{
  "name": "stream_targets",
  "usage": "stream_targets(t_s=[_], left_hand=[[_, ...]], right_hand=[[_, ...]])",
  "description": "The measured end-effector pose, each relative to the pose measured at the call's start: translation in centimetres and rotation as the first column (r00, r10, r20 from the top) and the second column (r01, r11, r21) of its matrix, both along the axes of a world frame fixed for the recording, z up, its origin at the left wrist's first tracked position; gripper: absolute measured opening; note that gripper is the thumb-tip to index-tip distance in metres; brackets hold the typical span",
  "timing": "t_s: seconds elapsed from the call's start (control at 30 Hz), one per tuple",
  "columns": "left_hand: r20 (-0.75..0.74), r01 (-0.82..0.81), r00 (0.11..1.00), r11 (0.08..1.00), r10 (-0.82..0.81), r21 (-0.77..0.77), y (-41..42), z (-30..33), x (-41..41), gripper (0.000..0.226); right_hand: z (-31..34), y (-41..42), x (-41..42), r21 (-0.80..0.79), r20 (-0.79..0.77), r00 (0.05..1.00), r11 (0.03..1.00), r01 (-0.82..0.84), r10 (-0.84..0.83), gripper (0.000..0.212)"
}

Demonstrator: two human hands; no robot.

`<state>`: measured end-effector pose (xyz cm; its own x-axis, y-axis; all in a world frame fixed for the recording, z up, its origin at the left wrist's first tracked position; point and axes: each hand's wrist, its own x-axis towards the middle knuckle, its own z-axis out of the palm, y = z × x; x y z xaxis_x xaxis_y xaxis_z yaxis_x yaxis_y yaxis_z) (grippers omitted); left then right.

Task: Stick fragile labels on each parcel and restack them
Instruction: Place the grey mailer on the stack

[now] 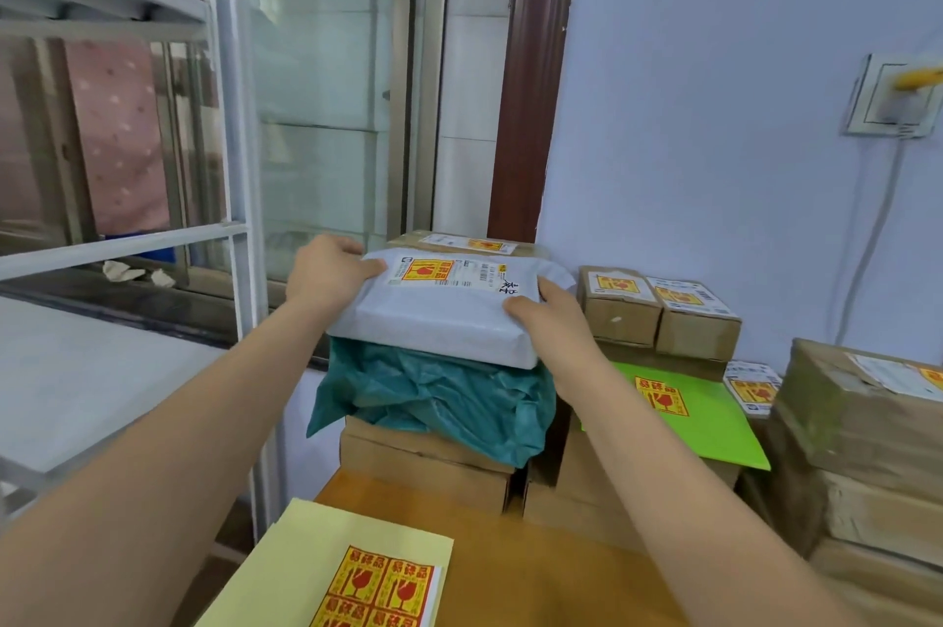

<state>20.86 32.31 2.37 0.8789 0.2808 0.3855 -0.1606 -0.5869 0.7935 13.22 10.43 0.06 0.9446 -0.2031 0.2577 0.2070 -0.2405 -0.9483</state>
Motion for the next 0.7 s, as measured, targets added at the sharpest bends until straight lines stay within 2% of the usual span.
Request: stream_targets(t_s=[0.03, 0.1, 0.17, 0.27, 0.3, 0.37, 0.43, 0.53, 0.63, 0.7], left_hand=[[0.041, -0.061, 0.997, 0.998, 0.06, 0.034, -0.2, 0.1, -0.2, 0.037], [0.156, -0.191, 0.972, 0.979, 0.178, 0.076, -0.3, 0.2, -0.8, 0.021], [0.277, -0.263, 0.932, 0.962, 0.233, 0.077, -0.4, 0.1, -1.6, 0.011], [0.4, -0.261, 0.892, 0.962, 0.211, 0.074, -0.8, 0.0, -3.4, 0.01], [0.442, -0.245, 0.877, 0.966, 0.188, 0.077, -1.0, -0.2, -4.2, 0.011], [0.542, -0.184, 0.835, 0.975, 0.09, 0.122, -1.4, -1.1, -5.4, 0.013], [0.597, -0.112, 0.802, 0.972, -0.033, 0.205, -1.7, -2.5, -6.5, 0.021], [0.607, -0.119, 0.787, 0.939, -0.108, 0.321, -2.0, -4.6, -8.1, 0.036], [0.542, -0.121, 0.834, 0.921, -0.107, 0.369, -2.2, -6.3, -9.1, 0.048], [0.438, -0.067, 0.886, 0.895, -0.15, 0.441, -2.0, -7.3, -9.3, 0.061]], right_hand=[[0.0, 0.2, 0.2, 0.007, -0.008, 1.0, 1.0, 0.007, -0.007, 0.019], [-0.1, 0.5, 0.4, 0.053, -0.025, 1.0, 0.998, 0.016, -0.015, 0.025], [-0.3, 0.6, 0.2, 0.121, -0.037, 0.999, 0.993, 0.003, 0.002, 0.034], [-0.7, 0.2, -0.9, 0.213, -0.022, 1.0, 0.977, 0.021, -0.017, 0.075], [-0.8, 0.1, -1.5, 0.217, -0.013, 0.999, 0.976, 0.036, -0.034, 0.08], [-1.0, -0.1, -2.6, 0.178, 0.04, 0.997, 0.983, 0.055, -0.063, 0.07], [-1.3, -0.3, -3.5, 0.078, 0.1, 0.991, 0.994, 0.083, -0.09, 0.061], [-1.8, -0.2, -5.3, -0.214, 0.184, 0.98, 0.97, 0.114, -0.074, 0.057], [-2.4, -0.2, -6.4, -0.514, 0.262, 0.965, 0.842, 0.163, -0.027, 0.055], [-2.5, -0.2, -6.5, -0.641, 0.283, 0.959, 0.74, 0.205, -0.021, 0.051]])
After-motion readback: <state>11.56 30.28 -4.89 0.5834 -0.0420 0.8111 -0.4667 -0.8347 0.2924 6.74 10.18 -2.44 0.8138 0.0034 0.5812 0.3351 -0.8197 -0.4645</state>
